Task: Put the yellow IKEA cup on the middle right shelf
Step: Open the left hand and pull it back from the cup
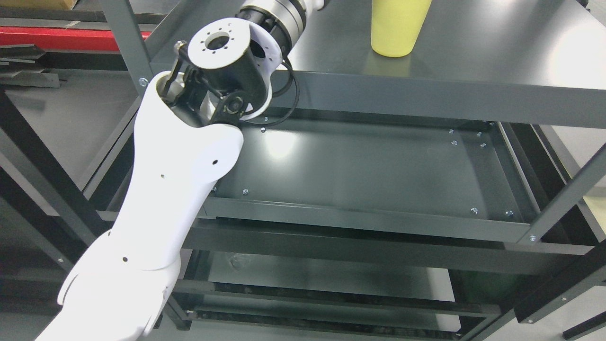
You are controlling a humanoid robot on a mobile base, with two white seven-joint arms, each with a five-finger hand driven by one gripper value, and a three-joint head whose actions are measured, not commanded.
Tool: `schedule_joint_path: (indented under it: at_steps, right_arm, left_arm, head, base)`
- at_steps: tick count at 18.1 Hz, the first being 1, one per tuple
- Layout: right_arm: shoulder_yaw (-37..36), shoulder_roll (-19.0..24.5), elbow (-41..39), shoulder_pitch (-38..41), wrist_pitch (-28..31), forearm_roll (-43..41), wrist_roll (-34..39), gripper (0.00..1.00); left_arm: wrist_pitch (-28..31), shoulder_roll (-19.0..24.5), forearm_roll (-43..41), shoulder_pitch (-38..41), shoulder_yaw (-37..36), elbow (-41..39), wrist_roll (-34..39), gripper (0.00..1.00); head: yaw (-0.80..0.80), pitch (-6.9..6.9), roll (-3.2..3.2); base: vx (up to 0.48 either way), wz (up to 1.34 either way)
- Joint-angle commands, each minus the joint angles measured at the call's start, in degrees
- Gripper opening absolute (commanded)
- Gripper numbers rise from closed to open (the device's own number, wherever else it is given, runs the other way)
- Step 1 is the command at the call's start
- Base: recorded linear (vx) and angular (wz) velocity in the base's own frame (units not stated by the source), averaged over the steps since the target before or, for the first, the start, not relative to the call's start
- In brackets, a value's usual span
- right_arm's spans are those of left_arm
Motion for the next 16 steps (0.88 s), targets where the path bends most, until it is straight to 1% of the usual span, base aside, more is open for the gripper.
schedule_joint_path:
  at_steps: [1, 3, 5, 9, 10, 11, 14, 16]
  right_arm:
    - [0.97, -1.00, 0.00, 0.79, 0.02, -1.41, 0.04, 0.99]
    - [0.97, -1.00, 0.00, 0.79, 0.02, -1.41, 0.04, 0.99]
    - [0.97, -1.00, 0.00, 0.79, 0.02, -1.41, 0.04, 0.99]
    - [0.97, -1.00, 0.00, 0.79, 0.02, -1.41, 0.04, 0.99]
    - [0.97, -1.00, 0.00, 0.79, 0.02, -1.41, 0.04, 0.99]
    - [0.97, -1.00, 0.00, 0.79, 0.02, -1.41, 0.04, 0.99]
    - [0.97, -1.00, 0.00, 0.79, 0.02, -1.41, 0.04, 0.99]
    - [0.97, -1.00, 0.00, 0.79, 0.02, -1.41, 0.04, 0.99]
  left_arm:
    - [-0.25, 1.00, -0.01, 0.09, 6.11, -6.33, -16.20, 0.97]
    - [-0.25, 1.00, 0.08, 0.26, 7.00, -6.33, -29.03, 0.95]
    - [0.01, 1.00, 0.35, 0.44, 6.83, -6.33, -36.54, 0.95]
    - [0.02, 1.00, 0.96, 0.62, 6.04, -7.03, -45.33, 0.95]
    - [0.02, 1.00, 1.05, 1.66, 4.64, -7.03, -49.97, 0.95]
    - [0.02, 1.00, 0.96, 2.63, 3.23, -7.03, -52.45, 0.95]
    - [-0.16, 4.82, 1.05, 8.24, -4.40, -7.21, -57.73, 0.96]
    - [-0.25, 5.63, 1.05, 11.68, -8.98, -7.73, -60.64, 0.97]
  head:
    - [0.00, 0.00, 0.00]
    - [0.00, 0.00, 0.00]
    - [0.00, 0.00, 0.00]
    - [0.00, 0.00, 0.00]
    - [0.00, 0.00, 0.00]
    - [0.00, 0.00, 0.00]
    - [0.00, 0.00, 0.00]
    - [0.00, 0.00, 0.00]
  base:
    - [0.000, 0.00]
    - [0.000, 0.00]
    - [0.000, 0.00]
    - [0.000, 0.00]
    - [0.000, 0.00]
    - [0.000, 0.00]
    - [0.000, 0.00]
    - [0.000, 0.00]
